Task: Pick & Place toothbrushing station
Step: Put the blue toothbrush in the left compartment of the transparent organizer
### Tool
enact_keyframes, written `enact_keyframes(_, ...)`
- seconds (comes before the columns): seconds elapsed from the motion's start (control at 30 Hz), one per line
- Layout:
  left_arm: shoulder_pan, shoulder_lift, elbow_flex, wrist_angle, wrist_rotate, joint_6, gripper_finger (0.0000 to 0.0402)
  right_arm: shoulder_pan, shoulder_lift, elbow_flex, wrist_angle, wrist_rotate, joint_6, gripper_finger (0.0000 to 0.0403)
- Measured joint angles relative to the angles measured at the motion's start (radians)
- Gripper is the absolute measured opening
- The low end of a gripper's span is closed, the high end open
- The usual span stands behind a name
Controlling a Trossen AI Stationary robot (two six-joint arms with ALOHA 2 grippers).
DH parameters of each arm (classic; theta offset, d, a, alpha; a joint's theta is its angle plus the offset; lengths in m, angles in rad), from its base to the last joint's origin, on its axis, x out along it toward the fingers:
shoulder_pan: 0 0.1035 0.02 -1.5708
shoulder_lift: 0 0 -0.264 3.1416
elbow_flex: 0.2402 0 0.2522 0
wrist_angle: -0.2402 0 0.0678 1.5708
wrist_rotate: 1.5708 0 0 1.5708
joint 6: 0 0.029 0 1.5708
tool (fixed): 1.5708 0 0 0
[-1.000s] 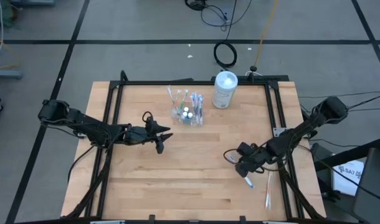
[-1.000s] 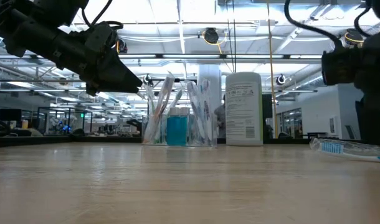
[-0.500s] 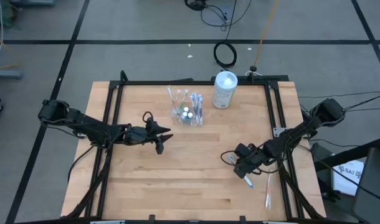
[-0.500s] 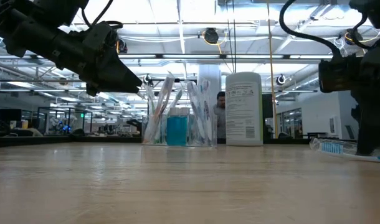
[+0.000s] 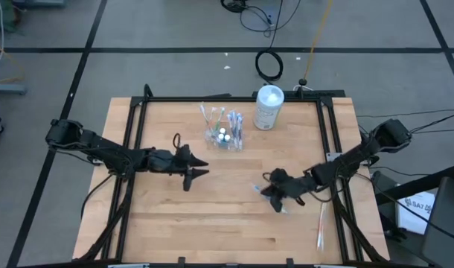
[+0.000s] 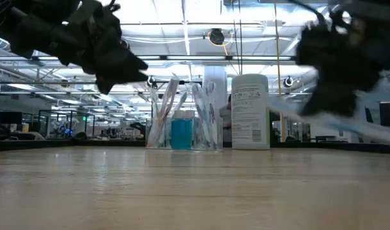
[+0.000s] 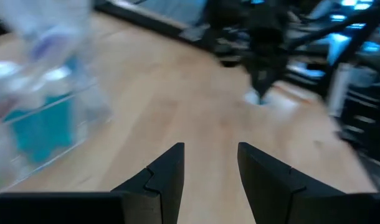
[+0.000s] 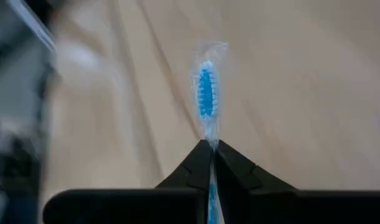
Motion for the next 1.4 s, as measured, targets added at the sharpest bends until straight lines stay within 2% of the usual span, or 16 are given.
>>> enact_keyframes(0.17, 0.0, 0.0, 0.0, 0.102, 0.114, 0.093, 0.0152, -0.065, 0.002, 0.001, 0.4, 0.13, -0.294, 0.0002)
enact_keyframes(0.3, -0.001, 0.005, 0.0, 0.175, 0.147, 0.143, 0.0152, -0.128, 0.02, 0.003, 0.722, 0.126, -0.558, 0.0001)
enact_keyframes(0.37, -0.001, 0.005, 0.0, 0.214, 0.146, 0.149, 0.0152, -0.16, 0.031, 0.019, 0.787, 0.096, -0.633, 0.0001)
enact_keyframes(0.67, 0.0, 0.01, 0.032, 0.255, 0.157, 0.195, 0.0165, -0.255, 0.202, 0.213, 0.755, -0.112, -0.753, 0.0001)
enact_keyframes(0.87, -0.001, 0.034, 0.055, 0.259, 0.19, 0.245, 0.0215, -0.305, 0.248, 0.32, 0.655, -0.116, -0.756, 0.0)
enact_keyframes(1.03, 0.0, 0.079, 0.055, 0.256, 0.098, 0.235, 0.0244, -0.314, 0.253, 0.327, 0.642, -0.138, -0.756, 0.0)
enact_keyframes(1.2, 0.002, 0.145, 0.075, 0.325, 0.089, 0.223, 0.0239, -0.322, 0.253, 0.327, 0.646, -0.137, -0.757, 0.0)
enact_keyframes(1.4, 0.007, 0.235, 0.18, 0.307, 0.086, 0.273, 0.0223, -0.342, 0.253, 0.327, 0.634, -0.136, -0.756, 0.0)
